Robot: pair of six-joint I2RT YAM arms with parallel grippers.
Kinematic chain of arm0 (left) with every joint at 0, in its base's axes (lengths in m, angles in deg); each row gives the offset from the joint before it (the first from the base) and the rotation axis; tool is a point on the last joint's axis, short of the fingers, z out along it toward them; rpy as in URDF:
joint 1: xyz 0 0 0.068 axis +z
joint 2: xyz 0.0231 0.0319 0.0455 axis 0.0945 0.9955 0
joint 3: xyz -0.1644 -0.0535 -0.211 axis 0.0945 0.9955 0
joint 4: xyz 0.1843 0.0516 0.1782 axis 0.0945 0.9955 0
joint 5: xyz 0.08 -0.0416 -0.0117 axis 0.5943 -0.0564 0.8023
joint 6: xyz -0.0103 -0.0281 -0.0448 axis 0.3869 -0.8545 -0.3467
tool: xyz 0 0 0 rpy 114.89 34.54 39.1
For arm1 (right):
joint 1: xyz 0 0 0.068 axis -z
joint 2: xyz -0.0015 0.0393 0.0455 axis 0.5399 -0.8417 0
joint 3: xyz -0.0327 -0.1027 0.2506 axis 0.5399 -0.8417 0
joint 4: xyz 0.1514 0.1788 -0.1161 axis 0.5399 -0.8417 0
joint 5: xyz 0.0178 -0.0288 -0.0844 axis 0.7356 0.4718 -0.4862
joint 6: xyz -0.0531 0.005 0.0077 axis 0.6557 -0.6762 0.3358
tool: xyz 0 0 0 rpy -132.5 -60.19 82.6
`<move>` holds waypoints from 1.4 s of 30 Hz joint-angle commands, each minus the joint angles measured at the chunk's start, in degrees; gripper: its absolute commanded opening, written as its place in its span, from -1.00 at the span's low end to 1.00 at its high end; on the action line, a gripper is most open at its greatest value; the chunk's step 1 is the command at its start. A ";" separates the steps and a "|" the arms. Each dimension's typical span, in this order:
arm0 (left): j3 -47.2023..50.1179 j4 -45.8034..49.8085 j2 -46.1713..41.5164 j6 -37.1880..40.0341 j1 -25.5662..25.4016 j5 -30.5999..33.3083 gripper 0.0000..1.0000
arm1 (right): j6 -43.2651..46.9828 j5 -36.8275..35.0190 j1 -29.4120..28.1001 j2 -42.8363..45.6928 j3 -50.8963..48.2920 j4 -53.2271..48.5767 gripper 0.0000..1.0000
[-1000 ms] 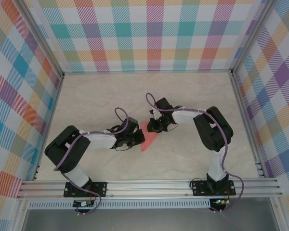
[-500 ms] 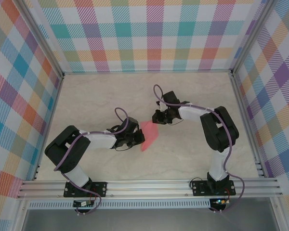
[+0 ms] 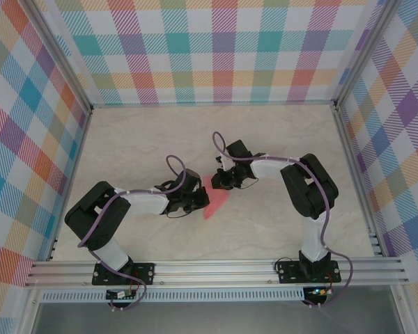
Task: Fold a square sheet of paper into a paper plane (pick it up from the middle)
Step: Fourth fold the wing at the center of the table.
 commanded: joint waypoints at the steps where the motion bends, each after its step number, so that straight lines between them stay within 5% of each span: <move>1: 0.89 7.55 1.80 0.22 0.39 0.84 -1.00 | 1.28 -1.14 0.74 -1.76 3.15 -0.92 -0.80; 17: 1.95 7.25 1.74 0.13 0.29 0.58 -1.00 | -5.55 -15.14 6.85 -6.59 13.20 -6.13 -0.80; 29: 1.82 5.50 2.07 -1.57 0.27 1.10 -1.00 | -13.43 -3.05 2.18 8.88 -4.80 2.69 -0.80; 42: 1.89 3.28 1.57 -3.27 0.32 -0.19 -1.00 | -15.07 -0.96 -1.81 2.30 -5.04 4.54 -0.85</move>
